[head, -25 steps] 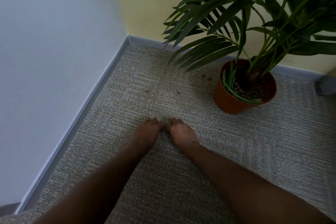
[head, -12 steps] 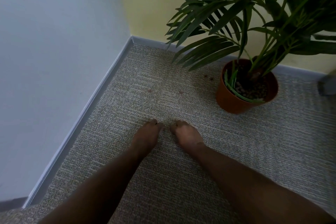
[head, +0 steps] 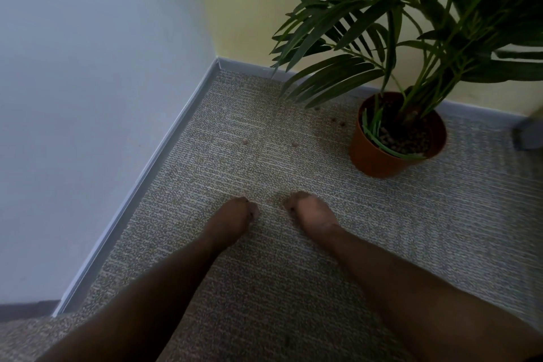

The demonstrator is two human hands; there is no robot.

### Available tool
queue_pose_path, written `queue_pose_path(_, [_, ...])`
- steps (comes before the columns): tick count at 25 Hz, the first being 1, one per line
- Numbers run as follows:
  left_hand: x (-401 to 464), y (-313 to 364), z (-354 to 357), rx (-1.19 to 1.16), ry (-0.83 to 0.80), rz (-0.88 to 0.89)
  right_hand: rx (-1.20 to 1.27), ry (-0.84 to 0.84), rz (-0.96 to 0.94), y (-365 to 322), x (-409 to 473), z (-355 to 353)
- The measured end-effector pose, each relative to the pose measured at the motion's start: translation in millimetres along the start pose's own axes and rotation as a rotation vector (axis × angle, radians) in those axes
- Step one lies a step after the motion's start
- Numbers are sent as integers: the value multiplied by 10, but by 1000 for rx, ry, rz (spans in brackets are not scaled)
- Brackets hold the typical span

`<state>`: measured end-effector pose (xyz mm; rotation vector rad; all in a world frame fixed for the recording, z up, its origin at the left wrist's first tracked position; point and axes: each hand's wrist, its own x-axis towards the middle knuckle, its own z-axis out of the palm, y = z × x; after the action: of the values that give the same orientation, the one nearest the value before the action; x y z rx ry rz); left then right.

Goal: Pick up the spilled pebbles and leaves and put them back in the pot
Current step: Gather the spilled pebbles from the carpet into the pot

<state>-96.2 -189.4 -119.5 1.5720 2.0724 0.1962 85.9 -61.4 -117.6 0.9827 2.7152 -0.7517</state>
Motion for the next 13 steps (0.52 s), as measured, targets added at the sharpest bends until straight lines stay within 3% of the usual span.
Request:
queue_pose_path(3, [-58,-6,5,21,-46,24,247,46,144,95,-61,-73])
queue_pose_path(8, [-82,151,-20,8,-63,88,396,142,210,131,-120,-233])
queue_pose_path(13, [25,556,-128,-314,152,123,601,275,320,145,-94,-531])
